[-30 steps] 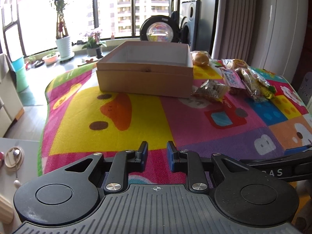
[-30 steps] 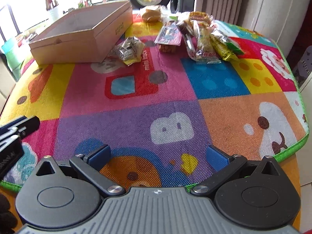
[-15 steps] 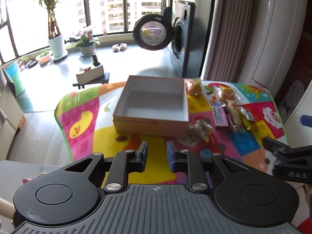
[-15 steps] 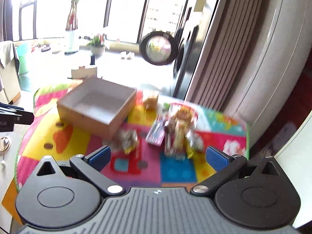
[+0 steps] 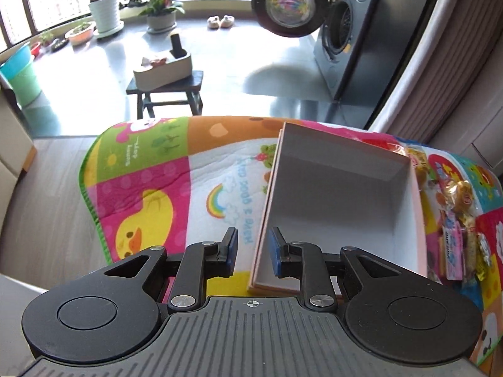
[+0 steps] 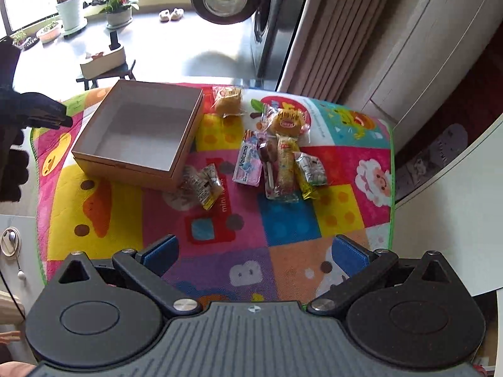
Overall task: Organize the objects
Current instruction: 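Move the left tool toward the box wall while the right tool approaches the snacks, then close the left tool on the box side wall while the right tool nears the snacks, then grasp the white-wrapped snack bag with the right tool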
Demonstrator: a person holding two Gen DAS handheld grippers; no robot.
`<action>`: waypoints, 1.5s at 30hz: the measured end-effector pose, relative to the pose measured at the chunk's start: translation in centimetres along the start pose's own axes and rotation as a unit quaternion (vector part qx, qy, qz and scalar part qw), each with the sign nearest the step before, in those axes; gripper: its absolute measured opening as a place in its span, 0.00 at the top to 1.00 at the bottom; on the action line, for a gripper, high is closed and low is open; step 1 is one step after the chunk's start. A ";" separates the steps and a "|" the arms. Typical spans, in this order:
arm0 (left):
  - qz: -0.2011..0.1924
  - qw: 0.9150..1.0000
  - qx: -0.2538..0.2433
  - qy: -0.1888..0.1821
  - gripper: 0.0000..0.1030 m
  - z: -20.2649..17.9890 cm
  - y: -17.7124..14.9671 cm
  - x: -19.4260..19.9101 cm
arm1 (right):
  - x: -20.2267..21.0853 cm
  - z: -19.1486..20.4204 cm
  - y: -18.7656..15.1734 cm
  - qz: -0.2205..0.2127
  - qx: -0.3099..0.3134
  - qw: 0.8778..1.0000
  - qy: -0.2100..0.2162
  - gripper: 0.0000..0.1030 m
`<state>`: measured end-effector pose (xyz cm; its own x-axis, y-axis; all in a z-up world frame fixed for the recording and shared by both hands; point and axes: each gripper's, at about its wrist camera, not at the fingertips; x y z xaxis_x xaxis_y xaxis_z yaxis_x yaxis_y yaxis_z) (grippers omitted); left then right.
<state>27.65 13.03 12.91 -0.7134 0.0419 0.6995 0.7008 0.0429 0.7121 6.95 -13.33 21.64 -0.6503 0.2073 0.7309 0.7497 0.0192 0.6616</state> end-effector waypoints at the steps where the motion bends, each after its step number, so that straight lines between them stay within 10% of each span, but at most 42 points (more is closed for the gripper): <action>1: 0.010 1.000 -0.008 0.002 0.77 0.1 -0.1 -1.5 | -0.3 0.6 0.1 0.008 0.006 1.000 -0.006 0.00; 10: 0.069 0.998 -0.007 0.004 0.93 0.9 -1.2 -8.3 | -1.5 2.6 -1.1 0.049 0.018 0.999 -0.010 0.00; 18: 0.075 0.995 -0.049 -0.036 0.94 -2.2 -1.7 -7.2 | -7.1 3.8 -0.5 0.009 0.118 0.990 0.081 0.12; 31: 0.044 0.998 -0.009 0.041 0.93 -4.5 -0.8 -6.2 | -16.8 0.1 -0.5 -0.010 0.189 0.971 0.144 0.19; 37: -0.018 0.998 0.054 -0.019 0.89 -3.9 0.1 -0.9 | -17.8 -1.5 -1.2 -0.001 0.170 0.972 0.161 0.19; 45: 0.081 0.996 0.035 0.029 0.86 -5.2 -2.6 -6.4 | -18.0 -0.6 -0.8 -0.029 0.220 0.957 0.184 0.19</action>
<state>30.39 7.47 6.87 -0.5890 -0.0043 0.8081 0.8030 0.1100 0.5858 17.97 -17.67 8.08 -0.6308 -0.1647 0.7583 0.6374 0.4473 0.6274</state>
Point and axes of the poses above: each gripper's, at about its wrist camera, not at the fingertips, and x roughly against the way its jaws point, z to its left, y to its top, and after that the axes turned 15 degrees about -z, right-handed
